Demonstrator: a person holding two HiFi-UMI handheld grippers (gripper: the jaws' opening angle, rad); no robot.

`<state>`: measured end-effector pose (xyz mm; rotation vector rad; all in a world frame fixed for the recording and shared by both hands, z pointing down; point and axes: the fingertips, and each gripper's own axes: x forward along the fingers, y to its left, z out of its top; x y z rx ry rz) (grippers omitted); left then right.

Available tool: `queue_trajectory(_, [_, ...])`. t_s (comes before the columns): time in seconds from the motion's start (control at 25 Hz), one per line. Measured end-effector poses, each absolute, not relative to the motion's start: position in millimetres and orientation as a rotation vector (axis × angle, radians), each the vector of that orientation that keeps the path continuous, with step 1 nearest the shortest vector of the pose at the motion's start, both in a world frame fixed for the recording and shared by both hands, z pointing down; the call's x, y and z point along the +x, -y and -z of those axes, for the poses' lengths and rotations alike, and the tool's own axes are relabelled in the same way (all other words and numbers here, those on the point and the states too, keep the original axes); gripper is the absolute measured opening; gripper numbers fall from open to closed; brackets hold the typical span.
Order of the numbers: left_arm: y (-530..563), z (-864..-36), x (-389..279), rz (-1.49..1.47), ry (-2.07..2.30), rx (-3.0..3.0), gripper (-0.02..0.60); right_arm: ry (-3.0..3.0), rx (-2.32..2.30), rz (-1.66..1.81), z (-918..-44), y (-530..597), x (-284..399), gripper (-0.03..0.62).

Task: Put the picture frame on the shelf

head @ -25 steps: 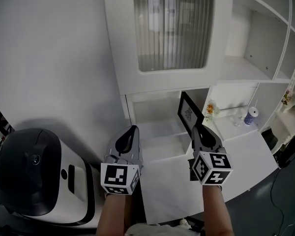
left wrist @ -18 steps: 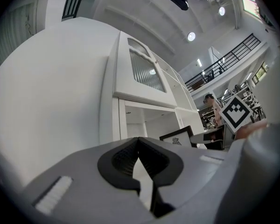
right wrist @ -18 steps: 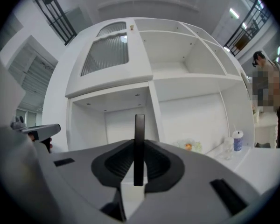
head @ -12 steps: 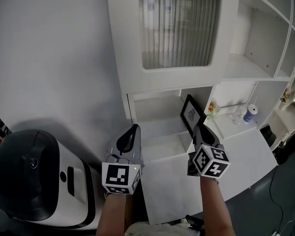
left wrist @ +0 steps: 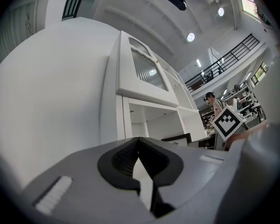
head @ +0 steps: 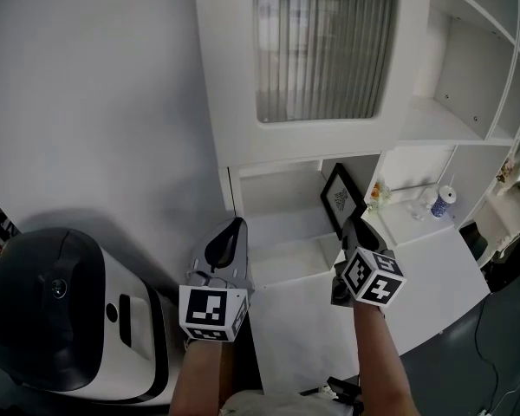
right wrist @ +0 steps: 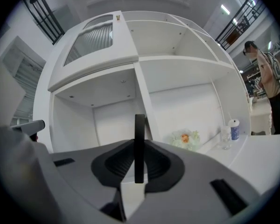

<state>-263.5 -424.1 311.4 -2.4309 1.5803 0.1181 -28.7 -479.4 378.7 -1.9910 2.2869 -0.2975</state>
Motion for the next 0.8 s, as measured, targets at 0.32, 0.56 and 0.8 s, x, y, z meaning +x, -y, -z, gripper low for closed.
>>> queue_trajectory(0.32, [427.2, -311.5, -266.4, -0.113, -1.596, -2.424, 0.009, -2.286, -1.994, 0.376, -385.9, 495.3, -25.5, 0.060])
queue_trajectory(0.56, [426.7, -312.8, -274.5, -0.104, -1.622, -2.413, 0.009, -2.291, -2.040, 0.379, -386.1, 506.0, -27.5, 0.063])
queue_trajectory(0.8, [423.9, -312.0, -277.8, -0.093, -1.634, -2.403, 0.009, -2.288, -2.050, 0.404, -386.7, 508.0, -28.6, 0.063])
